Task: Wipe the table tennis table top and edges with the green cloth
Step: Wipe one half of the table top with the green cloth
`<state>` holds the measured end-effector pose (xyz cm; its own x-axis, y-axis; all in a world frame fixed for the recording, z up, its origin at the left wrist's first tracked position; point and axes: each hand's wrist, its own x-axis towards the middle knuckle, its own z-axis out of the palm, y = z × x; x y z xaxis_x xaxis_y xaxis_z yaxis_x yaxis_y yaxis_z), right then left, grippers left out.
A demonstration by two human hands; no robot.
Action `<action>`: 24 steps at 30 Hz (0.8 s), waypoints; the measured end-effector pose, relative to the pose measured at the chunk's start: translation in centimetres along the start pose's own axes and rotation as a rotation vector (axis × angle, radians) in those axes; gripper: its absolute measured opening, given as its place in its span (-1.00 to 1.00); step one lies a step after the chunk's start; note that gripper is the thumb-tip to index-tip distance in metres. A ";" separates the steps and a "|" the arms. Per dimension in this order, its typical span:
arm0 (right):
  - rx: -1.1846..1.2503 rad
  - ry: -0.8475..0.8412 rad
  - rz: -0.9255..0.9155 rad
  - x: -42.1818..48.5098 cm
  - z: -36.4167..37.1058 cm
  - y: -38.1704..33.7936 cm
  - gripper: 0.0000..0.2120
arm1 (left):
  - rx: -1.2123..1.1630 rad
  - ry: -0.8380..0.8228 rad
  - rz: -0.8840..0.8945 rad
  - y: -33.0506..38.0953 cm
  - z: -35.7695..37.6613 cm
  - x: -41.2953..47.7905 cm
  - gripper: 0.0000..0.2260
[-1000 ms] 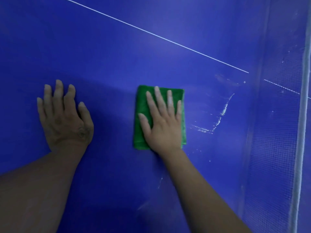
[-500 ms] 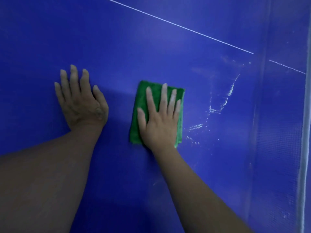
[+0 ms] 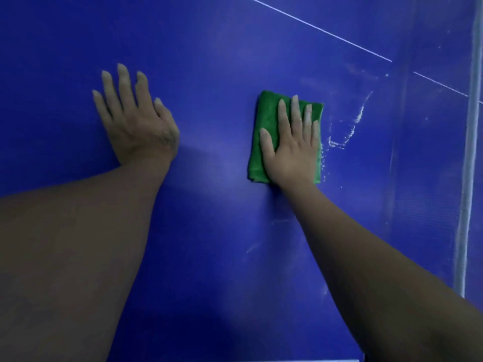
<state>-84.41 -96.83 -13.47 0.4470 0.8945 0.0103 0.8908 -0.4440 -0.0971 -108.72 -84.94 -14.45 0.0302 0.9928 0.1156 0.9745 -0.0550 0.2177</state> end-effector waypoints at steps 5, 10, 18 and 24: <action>0.009 0.018 -0.004 -7.5 -0.4 -4.6 -0.30 | 0.037 -0.108 0.025 -0.1 -0.8 -0.3 -0.42; 0.105 -0.068 -0.283 -17.7 -0.1 -3.9 -0.30 | -0.022 -0.152 0.085 -1.6 -2.7 -8.0 -0.45; 0.095 -0.159 -0.627 -12.6 -1.2 2.0 -0.30 | -0.063 -0.230 -0.001 -1.7 -3.7 -20.5 -0.43; -0.007 -0.115 -0.659 -3.2 -1.3 3.6 -0.32 | -0.058 -0.216 -0.002 -1.7 -3.4 -20.7 -0.42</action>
<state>-82.56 -101.35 -12.55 -0.2019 0.9786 -0.0411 0.9753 0.1970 -0.0999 -111.80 -105.80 -13.94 0.0816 0.9922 -0.0941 0.9602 -0.0530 0.2743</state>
